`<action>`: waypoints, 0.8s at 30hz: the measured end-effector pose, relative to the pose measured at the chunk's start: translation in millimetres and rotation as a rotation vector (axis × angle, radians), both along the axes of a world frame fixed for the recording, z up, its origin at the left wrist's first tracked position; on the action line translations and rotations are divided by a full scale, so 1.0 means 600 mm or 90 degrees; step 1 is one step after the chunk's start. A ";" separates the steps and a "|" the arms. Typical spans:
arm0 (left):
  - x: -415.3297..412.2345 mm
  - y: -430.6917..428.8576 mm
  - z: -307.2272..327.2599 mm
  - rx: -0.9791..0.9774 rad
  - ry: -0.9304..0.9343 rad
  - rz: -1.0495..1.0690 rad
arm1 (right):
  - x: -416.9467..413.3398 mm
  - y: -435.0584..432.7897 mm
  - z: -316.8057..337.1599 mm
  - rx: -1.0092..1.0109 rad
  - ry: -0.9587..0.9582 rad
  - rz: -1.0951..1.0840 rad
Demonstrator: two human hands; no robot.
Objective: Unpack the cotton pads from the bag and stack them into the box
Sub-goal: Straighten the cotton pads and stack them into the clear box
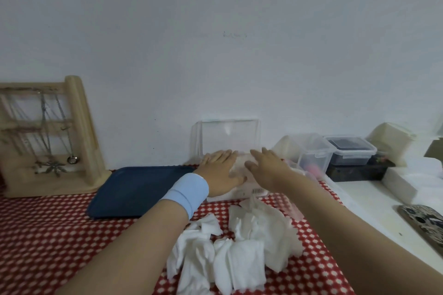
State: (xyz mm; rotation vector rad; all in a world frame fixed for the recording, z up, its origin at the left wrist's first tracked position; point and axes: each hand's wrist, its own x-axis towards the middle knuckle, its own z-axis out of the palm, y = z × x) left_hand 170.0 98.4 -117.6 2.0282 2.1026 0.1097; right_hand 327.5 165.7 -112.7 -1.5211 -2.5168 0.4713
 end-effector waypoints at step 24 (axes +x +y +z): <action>-0.015 -0.152 0.006 0.115 -0.808 0.152 | 0.020 -0.110 0.073 -0.222 0.382 0.132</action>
